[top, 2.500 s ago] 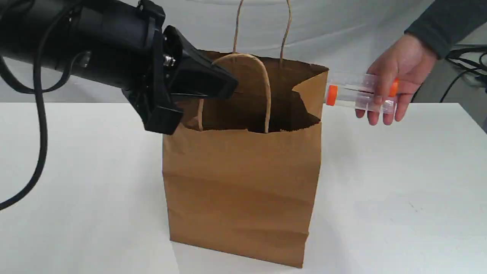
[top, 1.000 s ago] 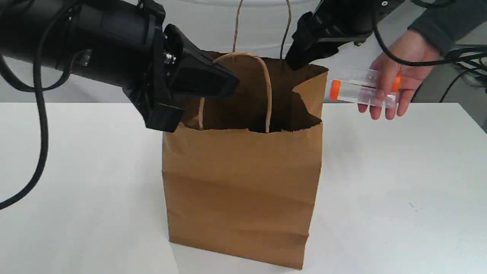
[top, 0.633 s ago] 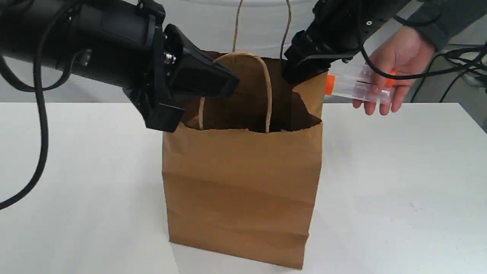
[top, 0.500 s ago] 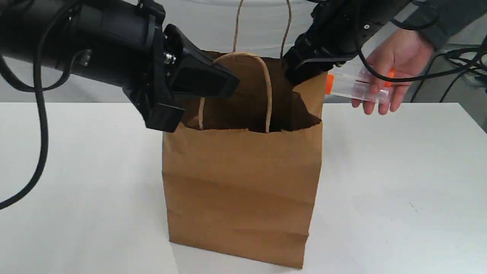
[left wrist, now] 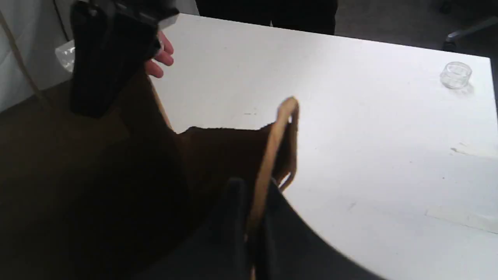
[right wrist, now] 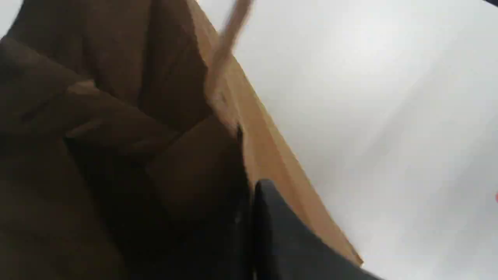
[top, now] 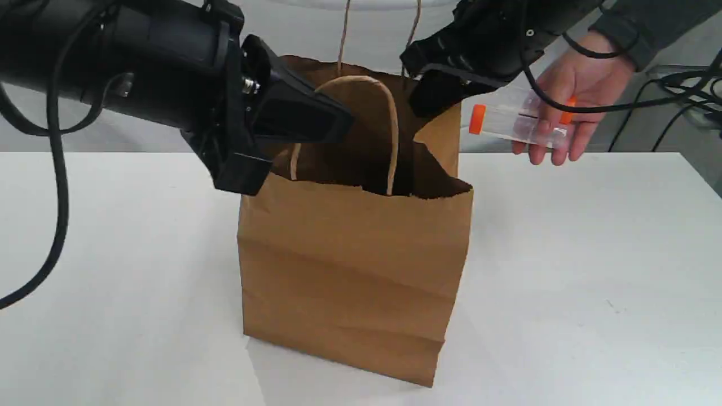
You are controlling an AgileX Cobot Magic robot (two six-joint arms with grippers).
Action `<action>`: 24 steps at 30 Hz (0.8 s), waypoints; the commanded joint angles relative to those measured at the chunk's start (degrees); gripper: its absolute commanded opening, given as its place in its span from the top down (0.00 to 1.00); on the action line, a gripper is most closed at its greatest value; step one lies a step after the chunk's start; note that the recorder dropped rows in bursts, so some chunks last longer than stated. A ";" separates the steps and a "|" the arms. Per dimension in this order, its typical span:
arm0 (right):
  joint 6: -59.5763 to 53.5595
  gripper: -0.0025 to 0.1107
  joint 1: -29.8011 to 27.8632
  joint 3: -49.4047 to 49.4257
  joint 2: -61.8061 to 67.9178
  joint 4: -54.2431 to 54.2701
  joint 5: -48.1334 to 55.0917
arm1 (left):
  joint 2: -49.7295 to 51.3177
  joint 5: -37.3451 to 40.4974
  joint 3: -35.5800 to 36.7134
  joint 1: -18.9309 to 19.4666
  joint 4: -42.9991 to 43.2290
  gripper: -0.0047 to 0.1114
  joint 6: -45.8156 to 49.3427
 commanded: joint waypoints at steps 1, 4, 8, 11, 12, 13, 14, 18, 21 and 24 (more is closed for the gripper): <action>1.42 0.98 -3.41 -0.32 0.55 6.97 0.66 | -1.85 3.70 -3.03 -0.33 -1.38 0.96 -1.04; 2.03 0.98 -5.85 -0.32 1.51 11.45 2.53 | -2.00 5.64 -6.62 -0.33 -1.38 0.96 -3.96; 4.60 0.98 -7.76 -0.32 3.05 12.68 4.40 | -2.00 6.34 -9.81 -0.33 -1.38 0.96 -5.83; 5.12 0.98 -7.78 -0.32 4.43 12.68 4.40 | -2.00 6.34 -11.45 -0.33 -1.38 0.96 -7.38; 5.47 0.98 -7.78 -0.20 4.70 12.68 4.40 | -2.00 6.46 -11.94 -0.33 -1.38 0.96 -7.73; 5.63 0.98 -7.78 -0.20 5.15 12.82 4.40 | -2.00 6.58 -12.40 -0.33 -1.38 0.96 -8.46; 5.63 0.98 -7.78 -0.20 5.41 13.22 4.40 | -2.00 6.59 -12.88 -0.33 -1.38 0.96 -8.91; 5.63 0.98 -7.78 -0.20 6.00 14.75 4.40 | -2.00 6.91 -14.53 -0.33 -1.24 0.96 -10.30; 5.63 0.98 -7.78 -0.20 6.00 14.75 4.40 | -2.00 7.00 -14.95 -0.33 -1.14 0.96 -10.43; 5.40 0.98 -7.78 -0.20 6.00 14.97 4.40 | -2.00 7.00 -15.00 -0.33 -1.11 0.96 -11.25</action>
